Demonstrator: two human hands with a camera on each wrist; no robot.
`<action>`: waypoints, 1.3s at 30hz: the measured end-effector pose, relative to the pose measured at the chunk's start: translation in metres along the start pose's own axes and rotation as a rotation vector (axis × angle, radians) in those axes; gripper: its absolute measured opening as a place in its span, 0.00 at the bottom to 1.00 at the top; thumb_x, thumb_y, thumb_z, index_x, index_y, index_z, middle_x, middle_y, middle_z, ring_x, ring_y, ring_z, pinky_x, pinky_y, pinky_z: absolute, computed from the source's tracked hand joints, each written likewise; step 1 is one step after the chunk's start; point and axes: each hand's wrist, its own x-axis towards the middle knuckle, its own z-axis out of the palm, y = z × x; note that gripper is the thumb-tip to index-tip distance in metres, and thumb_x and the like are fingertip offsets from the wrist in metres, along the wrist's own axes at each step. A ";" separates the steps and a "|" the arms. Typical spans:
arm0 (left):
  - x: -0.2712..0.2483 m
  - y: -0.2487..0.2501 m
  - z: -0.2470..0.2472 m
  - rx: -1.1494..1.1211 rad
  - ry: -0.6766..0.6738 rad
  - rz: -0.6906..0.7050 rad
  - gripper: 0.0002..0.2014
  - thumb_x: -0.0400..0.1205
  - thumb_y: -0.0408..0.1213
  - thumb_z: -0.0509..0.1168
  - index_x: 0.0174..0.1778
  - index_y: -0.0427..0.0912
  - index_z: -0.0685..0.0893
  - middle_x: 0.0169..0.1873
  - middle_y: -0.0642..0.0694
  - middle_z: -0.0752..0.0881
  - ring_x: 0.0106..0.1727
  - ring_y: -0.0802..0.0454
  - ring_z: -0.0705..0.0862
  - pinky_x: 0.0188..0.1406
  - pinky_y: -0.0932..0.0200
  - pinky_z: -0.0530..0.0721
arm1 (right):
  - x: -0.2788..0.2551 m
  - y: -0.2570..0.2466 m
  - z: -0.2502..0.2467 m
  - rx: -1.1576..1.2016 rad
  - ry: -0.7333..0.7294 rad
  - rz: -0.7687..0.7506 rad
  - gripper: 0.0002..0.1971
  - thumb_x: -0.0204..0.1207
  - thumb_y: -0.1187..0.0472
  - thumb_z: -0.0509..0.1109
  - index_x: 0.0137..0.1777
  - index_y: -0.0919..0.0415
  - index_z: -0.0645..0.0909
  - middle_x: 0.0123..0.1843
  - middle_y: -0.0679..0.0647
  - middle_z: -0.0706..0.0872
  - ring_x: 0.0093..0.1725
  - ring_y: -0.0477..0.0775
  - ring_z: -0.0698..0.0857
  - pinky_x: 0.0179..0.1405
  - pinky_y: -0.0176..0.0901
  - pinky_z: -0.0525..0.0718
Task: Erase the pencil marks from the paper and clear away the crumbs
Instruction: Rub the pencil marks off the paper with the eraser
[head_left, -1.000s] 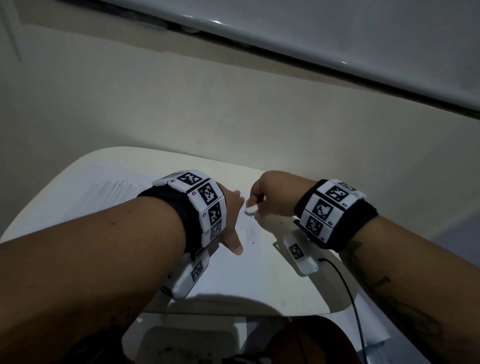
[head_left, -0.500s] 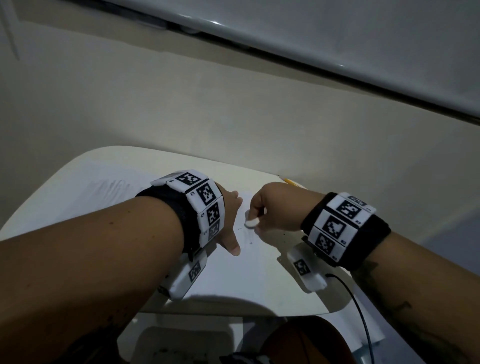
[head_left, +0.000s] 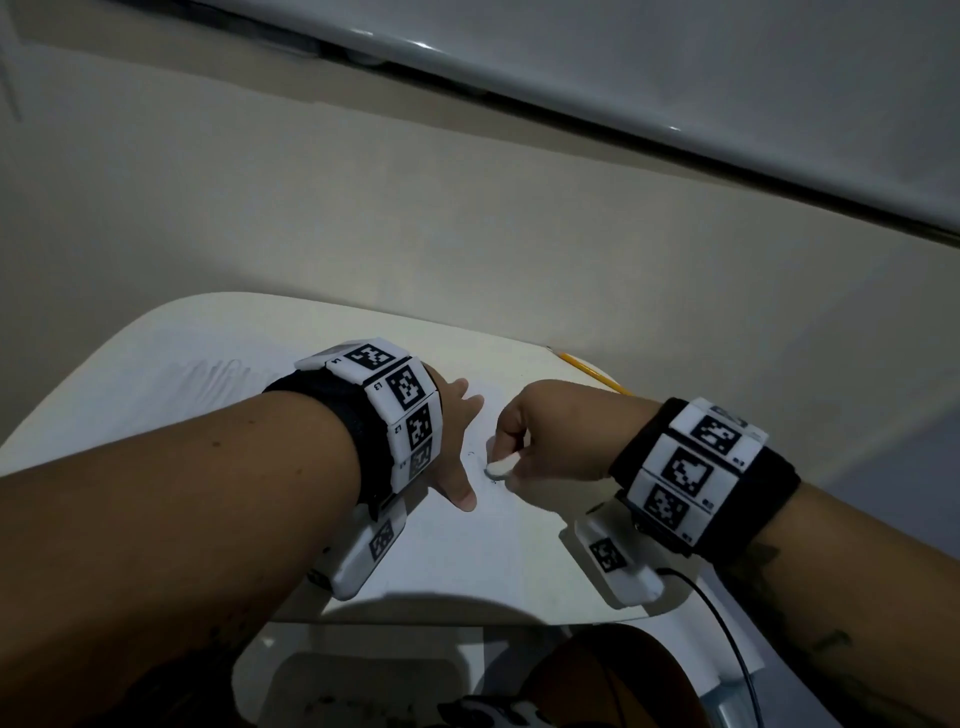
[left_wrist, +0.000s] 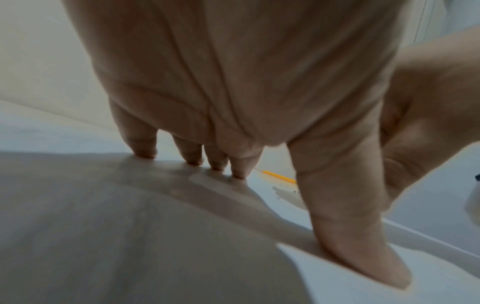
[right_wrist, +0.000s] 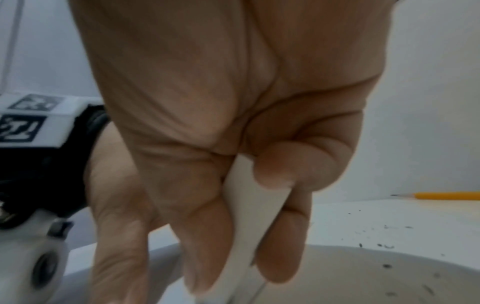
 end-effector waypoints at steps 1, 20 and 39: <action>0.000 0.000 0.000 0.004 -0.001 -0.001 0.60 0.71 0.73 0.66 0.86 0.48 0.36 0.86 0.47 0.38 0.87 0.44 0.45 0.82 0.39 0.51 | 0.002 0.000 -0.002 0.017 0.015 0.004 0.06 0.72 0.48 0.78 0.46 0.47 0.89 0.48 0.39 0.91 0.48 0.42 0.87 0.54 0.43 0.86; 0.005 -0.002 0.005 -0.033 -0.001 0.015 0.63 0.69 0.73 0.68 0.86 0.49 0.35 0.86 0.44 0.38 0.87 0.42 0.41 0.82 0.37 0.46 | 0.004 -0.008 0.004 0.024 0.104 0.003 0.07 0.76 0.51 0.77 0.51 0.50 0.87 0.52 0.45 0.89 0.52 0.47 0.86 0.53 0.42 0.83; 0.019 -0.007 0.008 -0.055 -0.007 0.021 0.68 0.64 0.73 0.71 0.85 0.49 0.33 0.85 0.45 0.35 0.86 0.42 0.38 0.81 0.35 0.44 | -0.008 -0.006 -0.002 0.117 -0.091 -0.027 0.09 0.72 0.46 0.78 0.46 0.48 0.90 0.40 0.42 0.91 0.34 0.38 0.84 0.40 0.37 0.84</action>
